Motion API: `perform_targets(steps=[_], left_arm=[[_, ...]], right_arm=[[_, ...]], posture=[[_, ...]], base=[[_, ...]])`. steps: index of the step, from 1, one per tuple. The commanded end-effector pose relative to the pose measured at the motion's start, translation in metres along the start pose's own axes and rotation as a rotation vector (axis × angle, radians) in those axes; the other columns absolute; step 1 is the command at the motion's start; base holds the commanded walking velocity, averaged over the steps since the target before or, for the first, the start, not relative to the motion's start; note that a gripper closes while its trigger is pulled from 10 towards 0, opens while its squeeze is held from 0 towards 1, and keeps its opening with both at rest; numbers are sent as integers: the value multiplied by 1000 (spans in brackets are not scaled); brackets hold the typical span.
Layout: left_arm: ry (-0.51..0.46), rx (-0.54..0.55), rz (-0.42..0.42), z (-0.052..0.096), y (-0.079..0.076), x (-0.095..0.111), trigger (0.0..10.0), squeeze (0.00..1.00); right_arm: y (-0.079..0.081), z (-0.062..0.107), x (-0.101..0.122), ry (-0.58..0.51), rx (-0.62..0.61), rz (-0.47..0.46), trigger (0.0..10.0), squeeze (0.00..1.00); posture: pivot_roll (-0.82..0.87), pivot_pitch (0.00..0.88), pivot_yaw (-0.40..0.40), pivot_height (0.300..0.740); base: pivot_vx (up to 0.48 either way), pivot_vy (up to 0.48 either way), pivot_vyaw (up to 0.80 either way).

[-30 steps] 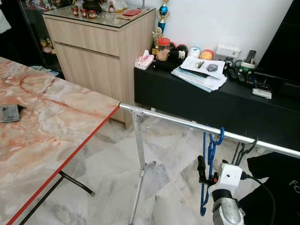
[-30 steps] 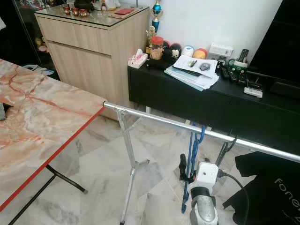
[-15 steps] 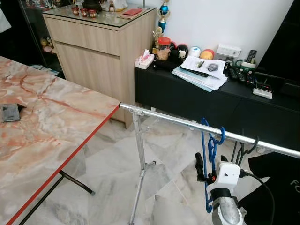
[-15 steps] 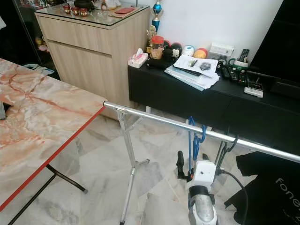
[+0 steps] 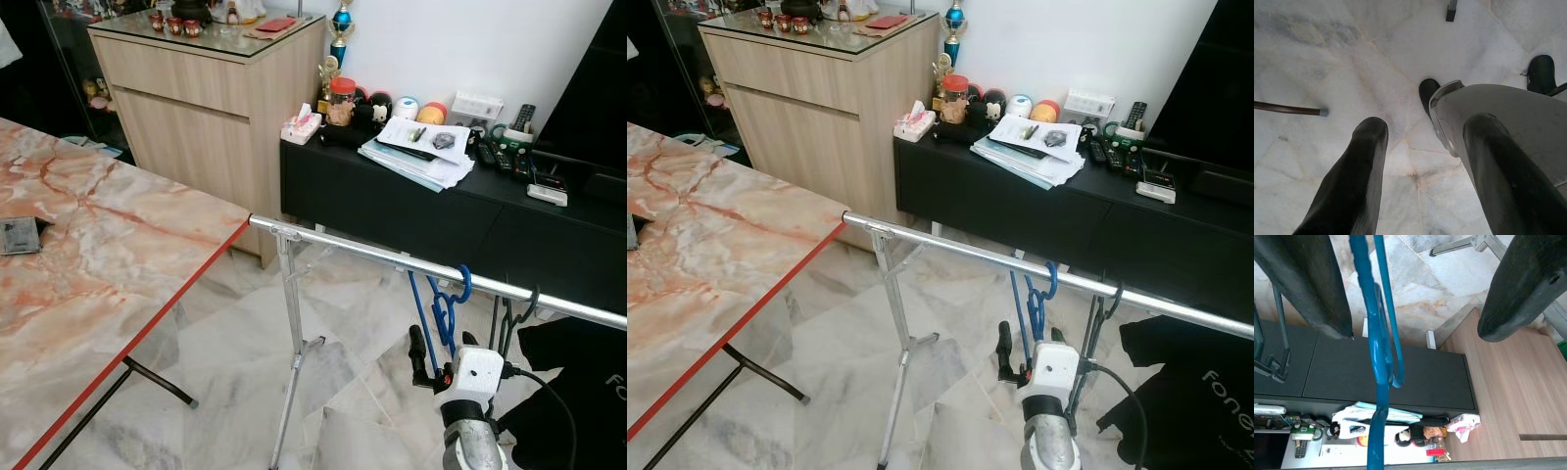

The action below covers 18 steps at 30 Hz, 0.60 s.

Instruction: Hang hanger

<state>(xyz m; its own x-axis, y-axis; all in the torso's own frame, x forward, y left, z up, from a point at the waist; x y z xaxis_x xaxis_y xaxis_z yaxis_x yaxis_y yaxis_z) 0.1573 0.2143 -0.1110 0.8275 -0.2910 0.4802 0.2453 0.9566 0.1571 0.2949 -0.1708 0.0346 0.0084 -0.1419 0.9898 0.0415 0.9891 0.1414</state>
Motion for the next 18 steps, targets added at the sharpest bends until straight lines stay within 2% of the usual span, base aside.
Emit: perform_targets(steps=[1, 6, 11, 13, 18], left_arm=[[38, -33, 6, 2, -2, -10, 10000, 0], [26, -23, 9, 3, 12, -8, 10000, 0], [23, -20, 9, 4, 16, -7, 10000, 0], [23, -21, 7, 4, 14, -7, 10000, 0], [23, -39, -1, -1, -10, -4, 10000, 0]], right_arm=[[1, 0, 1, -2, 0, 5, 10000, 0], [2, 0, 1, 2, 3, 8, 10000, 0], [2, 0, 0, 6, 0, 10, 10000, 0], [2, 0, 0, 7, 0, 10, 10000, 0], [3, 1, 0, 10, 1, 9, 10000, 0]], posture=[[-31, 45, -51, 740], [-29, 54, -51, 740], [-29, 55, -51, 740], [-29, 56, -51, 740], [-27, 58, -52, 740]], base=[[0, 0, 0], [0, 0, 0], [0, 0, 0], [0, 0, 0], [-97, 0, 0]])
Point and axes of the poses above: a point about 5 cm out from each wrist's last joint towards the gripper, its own z axis pointing back from the gripper into the wrist, its own x axis along the axis of the wrist's last joint, y = z × x, the point moved 2 cm from there along -z, pointing out of the wrist towards the gripper, and after that the axes turned 5 degrees about -z, right-handed, at the moved point
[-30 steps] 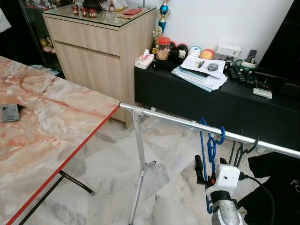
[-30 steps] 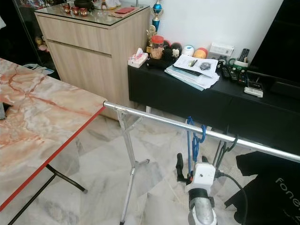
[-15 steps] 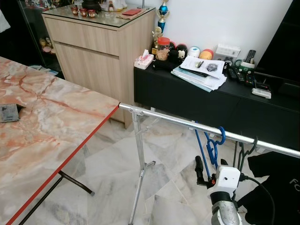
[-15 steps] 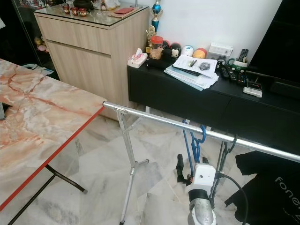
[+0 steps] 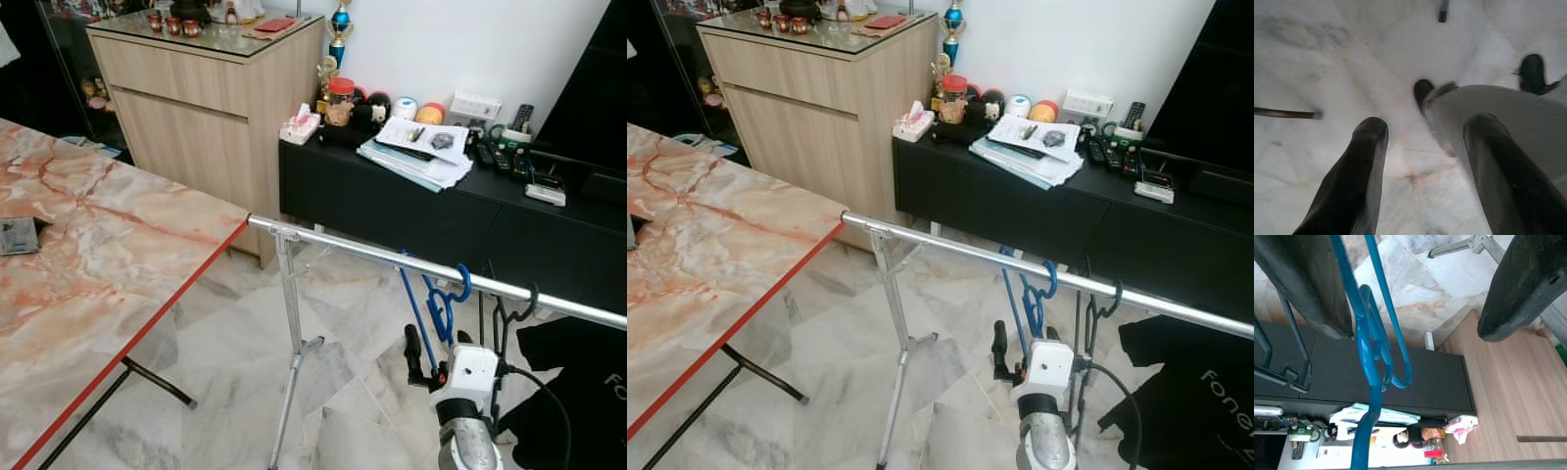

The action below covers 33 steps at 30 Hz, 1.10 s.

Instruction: Hang hanger

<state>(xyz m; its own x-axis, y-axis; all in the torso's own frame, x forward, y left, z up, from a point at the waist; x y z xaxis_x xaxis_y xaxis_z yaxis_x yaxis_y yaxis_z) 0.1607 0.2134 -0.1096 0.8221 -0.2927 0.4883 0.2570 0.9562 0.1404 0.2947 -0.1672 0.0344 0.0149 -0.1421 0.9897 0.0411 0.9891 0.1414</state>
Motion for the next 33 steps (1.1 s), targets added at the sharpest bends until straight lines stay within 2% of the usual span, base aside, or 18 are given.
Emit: perform_targets(steps=[1, 10, 14, 16, 19, 26, 33], left_arm=[[33, -20, 0, -1, -12, -7, 10000, 0], [36, -26, 3, -1, -19, -7, 10000, 0], [39, -21, 3, 0, -15, -12, 10000, 0], [48, -12, 5, 5, -6, -23, 10000, 0], [59, -7, 6, 8, -1, -32, 10000, 0], [75, -3, 9, 11, 0, -41, 10000, 0], [61, -18, 7, 4, -18, -26, 10000, 0]], right_arm=[[0, 1, 0, 4, 0, 9, 10000, 0], [0, 0, 2, -4, -1, 11, 10000, 0], [0, 0, 2, -5, -1, 12, 10000, 0], [1, -1, 3, -6, 1, 14, 10000, 0], [1, -1, 3, -6, 2, 14, 10000, 0], [3, -2, 3, -6, 3, 14, 10000, 0], [3, -2, 3, -2, 2, 13, 10000, 0]], posture=[[-27, 58, -52, 740], [-26, 63, -52, 740], [-24, 64, -52, 740], [-23, 67, -53, 740], [-22, 69, -53, 740], [-21, 70, -54, 740], [-22, 74, -54, 740]], base=[[-247, 0, 0], [-266, 0, 0], [-280, 0, 0], [-279, 0, 0], [-277, 0, 0], [-279, 0, 0], [-277, 0, 0]])
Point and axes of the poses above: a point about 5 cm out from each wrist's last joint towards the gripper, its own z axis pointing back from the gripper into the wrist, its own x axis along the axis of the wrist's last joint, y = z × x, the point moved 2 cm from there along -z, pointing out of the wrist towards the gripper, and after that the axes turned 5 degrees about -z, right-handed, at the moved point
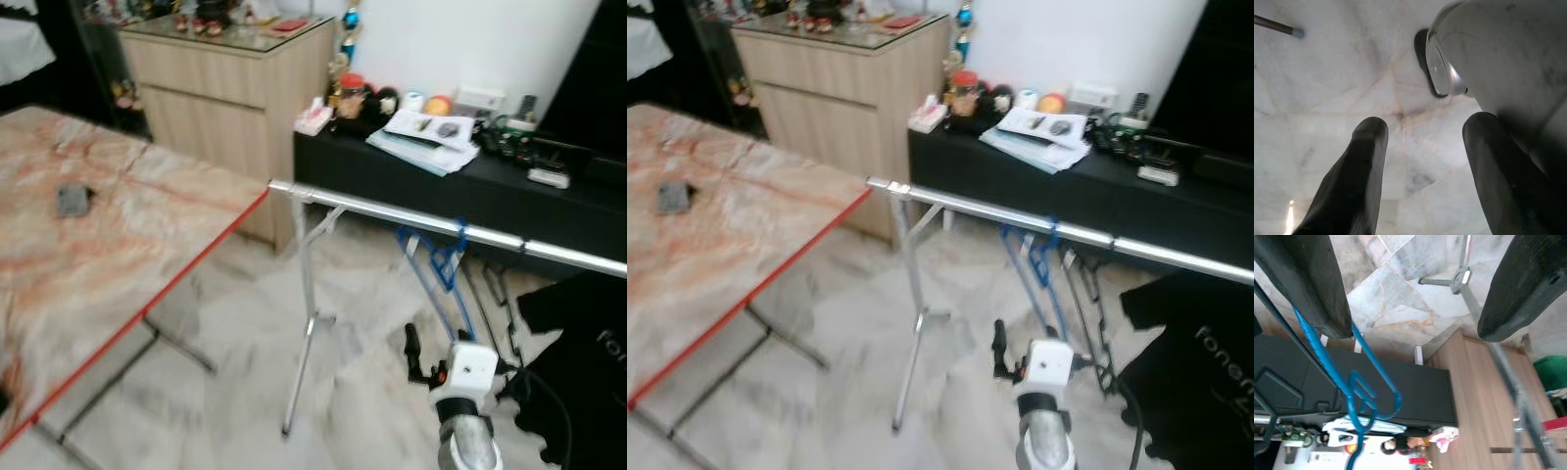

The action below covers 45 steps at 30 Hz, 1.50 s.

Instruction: Hang hanger

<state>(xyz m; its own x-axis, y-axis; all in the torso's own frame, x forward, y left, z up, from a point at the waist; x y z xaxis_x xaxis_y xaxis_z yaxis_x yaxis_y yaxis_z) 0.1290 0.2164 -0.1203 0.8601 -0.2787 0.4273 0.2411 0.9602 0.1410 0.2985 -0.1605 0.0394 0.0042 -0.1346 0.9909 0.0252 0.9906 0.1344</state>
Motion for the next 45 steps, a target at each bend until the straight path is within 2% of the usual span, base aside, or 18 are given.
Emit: perform_targets(steps=[1, 6, 14, 15, 16, 17, 18, 22, 29, 31, 34, 35, 39, 45], left_arm=[[-21, -34, -10, -5, -19, 14, 10000, 0], [-42, -49, -10, -8, -35, 29, 10000, 0], [-68, -76, -14, -11, -67, 53, 10000, 0], [-62, -68, -13, -11, -59, 48, 10000, 0], [-51, -53, -10, -10, -44, 39, 10000, 0], [-47, -47, -9, -10, -40, 37, 10000, 0], [-47, -46, -8, -10, -40, 37, 10000, 0], [-43, -42, -5, -9, -35, 33, 10000, 0], [-38, -41, -16, -9, -33, 32, 10000, 0], [-37, -43, -21, -9, -34, 32, 10000, 0], [-39, -40, -16, -9, -29, 33, 10000, 0], [-42, -32, -11, -9, -21, 34, 10000, 0], [-43, -21, -2, -8, -12, 34, 10000, 0], [-46, -15, 6, -7, -5, 34, 10000, 0]], right_arm=[[-5, 2, -2, 14, -14, 6, 10000, 0], [-6, 2, -10, 49, -16, 6, 10000, 0], [-15, 6, -32, 181, -48, -1, 10000, 0], [-17, 7, -38, 213, -62, -11, 10000, 0], [-19, 9, -44, 255, -75, -23, 10000, 0], [-21, 10, -49, 281, -84, -22, 10000, 0], [-21, 10, -49, 285, -86, -21, 10000, 0], [-27, 23, -72, 441, -133, -77, 10000, 0], [-26, 43, -96, 602, -109, -50, 10000, 0], [-22, 58, -110, 693, -69, -28, 10000, 0], [-22, 64, -114, 717, -71, -24, 10000, 0], [-25, 73, -119, 748, -95, -39, 10000, 0], [-37, 93, -130, 817, -127, -43, 10000, 0], [-51, 107, -134, 855, -154, -34, 10000, 0]], posture=[[-22, 75, -54, 740], [-29, 81, -58, 740], [-46, 83, -50, 740], [-46, 82, -49, 740], [-46, 82, -49, 740], [-45, 80, -48, 740], [-45, 80, -48, 740], [-39, 71, -40, 740], [-45, 54, -29, 740], [-37, 44, -35, 740], [-36, 43, -36, 740], [-31, 36, -39, 740], [-27, 35, -42, 740], [-31, 45, -41, 740]], base=[[-277, 0, 0], [-280, 0, 0], [-279, 0, 0], [-281, 0, 0], [-285, 0, 0], [-281, 0, 0], [-281, 0, 0], [-282, 0, 0], [-121, 0, 0], [0, 0, 0], [0, 0, 0], [0, 0, 0], [0, 0, 0], [0, 0, 0]])
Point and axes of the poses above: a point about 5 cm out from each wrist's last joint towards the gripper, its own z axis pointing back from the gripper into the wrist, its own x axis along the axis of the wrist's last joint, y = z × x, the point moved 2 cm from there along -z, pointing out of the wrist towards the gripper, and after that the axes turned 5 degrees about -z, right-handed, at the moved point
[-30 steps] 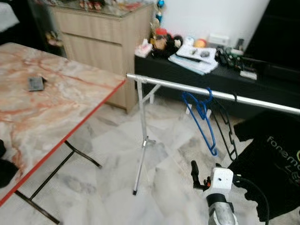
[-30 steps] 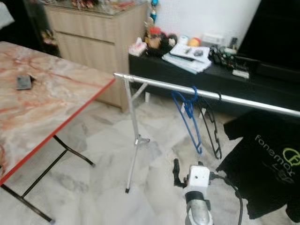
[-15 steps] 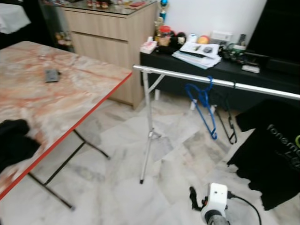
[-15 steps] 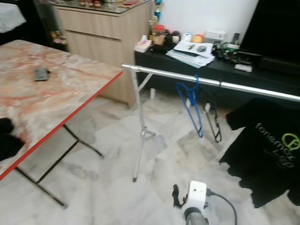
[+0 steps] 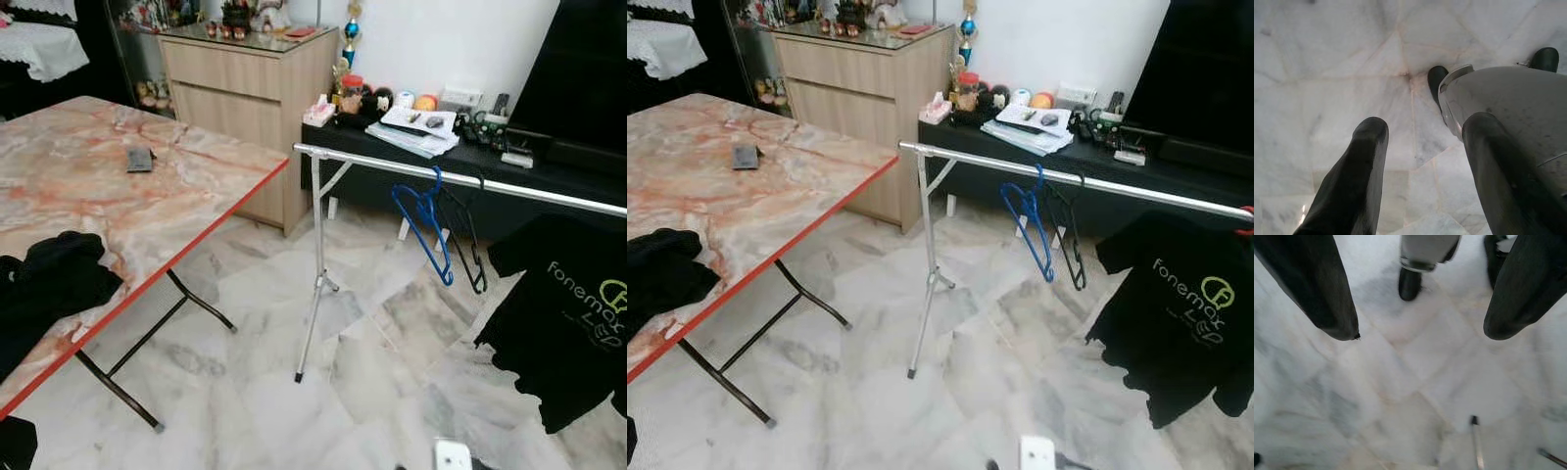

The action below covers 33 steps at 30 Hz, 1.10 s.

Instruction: Hang hanger

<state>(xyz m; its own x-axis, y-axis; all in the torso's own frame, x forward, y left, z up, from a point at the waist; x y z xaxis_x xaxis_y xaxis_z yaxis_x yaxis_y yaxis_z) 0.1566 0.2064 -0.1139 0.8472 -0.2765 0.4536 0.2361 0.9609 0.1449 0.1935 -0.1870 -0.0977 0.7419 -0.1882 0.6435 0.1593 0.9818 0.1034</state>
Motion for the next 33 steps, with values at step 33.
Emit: perform_targets(steps=[33], left_arm=[[35, -23, -39, 7, 4, -26, 10000, 0]], right_arm=[[-4, 1, -5, 42, -12, -4, 10000, 0]], posture=[[-27, 60, -34, 740]], base=[[0, -147, -663]])
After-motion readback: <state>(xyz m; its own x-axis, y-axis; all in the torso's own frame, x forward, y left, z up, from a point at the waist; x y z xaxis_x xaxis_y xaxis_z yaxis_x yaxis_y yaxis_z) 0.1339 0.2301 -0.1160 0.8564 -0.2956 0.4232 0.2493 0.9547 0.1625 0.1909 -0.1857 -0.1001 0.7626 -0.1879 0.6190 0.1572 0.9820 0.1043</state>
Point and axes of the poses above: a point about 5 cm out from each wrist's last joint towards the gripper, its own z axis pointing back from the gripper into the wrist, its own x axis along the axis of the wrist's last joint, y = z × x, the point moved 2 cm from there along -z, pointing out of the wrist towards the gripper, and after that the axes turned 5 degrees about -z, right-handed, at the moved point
